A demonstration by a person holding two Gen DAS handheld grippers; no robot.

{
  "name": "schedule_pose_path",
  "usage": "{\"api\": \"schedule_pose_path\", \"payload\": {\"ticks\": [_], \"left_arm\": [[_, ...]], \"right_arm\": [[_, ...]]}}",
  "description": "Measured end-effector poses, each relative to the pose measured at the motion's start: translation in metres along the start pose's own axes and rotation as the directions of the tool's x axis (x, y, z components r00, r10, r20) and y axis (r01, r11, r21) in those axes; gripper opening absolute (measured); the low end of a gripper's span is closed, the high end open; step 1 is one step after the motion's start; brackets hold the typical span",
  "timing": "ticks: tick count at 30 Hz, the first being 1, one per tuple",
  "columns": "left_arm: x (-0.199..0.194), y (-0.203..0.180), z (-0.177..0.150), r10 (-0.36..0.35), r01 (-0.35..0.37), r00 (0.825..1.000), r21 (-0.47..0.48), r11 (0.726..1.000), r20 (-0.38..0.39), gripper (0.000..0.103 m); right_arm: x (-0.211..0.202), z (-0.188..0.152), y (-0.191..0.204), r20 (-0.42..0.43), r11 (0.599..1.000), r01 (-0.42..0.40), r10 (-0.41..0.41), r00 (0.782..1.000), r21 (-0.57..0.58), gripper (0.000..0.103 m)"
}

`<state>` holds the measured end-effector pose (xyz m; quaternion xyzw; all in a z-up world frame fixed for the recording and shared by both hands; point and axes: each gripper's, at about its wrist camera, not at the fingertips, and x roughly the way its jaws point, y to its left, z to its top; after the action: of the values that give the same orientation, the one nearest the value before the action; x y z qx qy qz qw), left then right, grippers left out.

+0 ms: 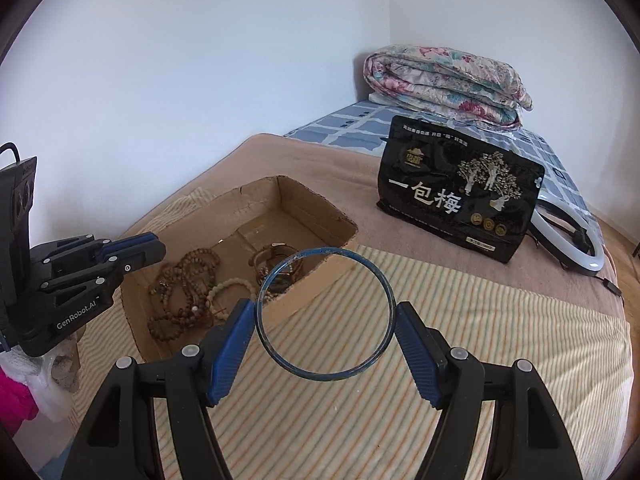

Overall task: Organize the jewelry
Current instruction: 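Carry the bead with the left tool while the right tool carries the bangle to the box, then open the right tool to drop the bangle while the left tool releases the bead into the box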

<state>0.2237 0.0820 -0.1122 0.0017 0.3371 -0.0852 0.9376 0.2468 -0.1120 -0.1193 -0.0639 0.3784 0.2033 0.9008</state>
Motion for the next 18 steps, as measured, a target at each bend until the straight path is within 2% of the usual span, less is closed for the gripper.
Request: {"api": "schedule_pose_path", "payload": {"ticks": [10, 18], "left_arm": [[0.012, 0.031, -0.005, 0.012, -0.013, 1.0, -0.031, 0.999, -0.02, 0.008], [0.016, 0.039, -0.007, 0.006, -0.007, 1.0, -0.019, 1.0, -0.025, 0.008]], "right_arm": [[0.04, 0.021, 0.027, -0.014, 0.999, -0.033, 0.034, 0.999, 0.008, 0.073], [0.067, 0.032, 0.033, -0.033, 0.999, -0.042, 0.043, 0.999, 0.024, 0.073]]}}
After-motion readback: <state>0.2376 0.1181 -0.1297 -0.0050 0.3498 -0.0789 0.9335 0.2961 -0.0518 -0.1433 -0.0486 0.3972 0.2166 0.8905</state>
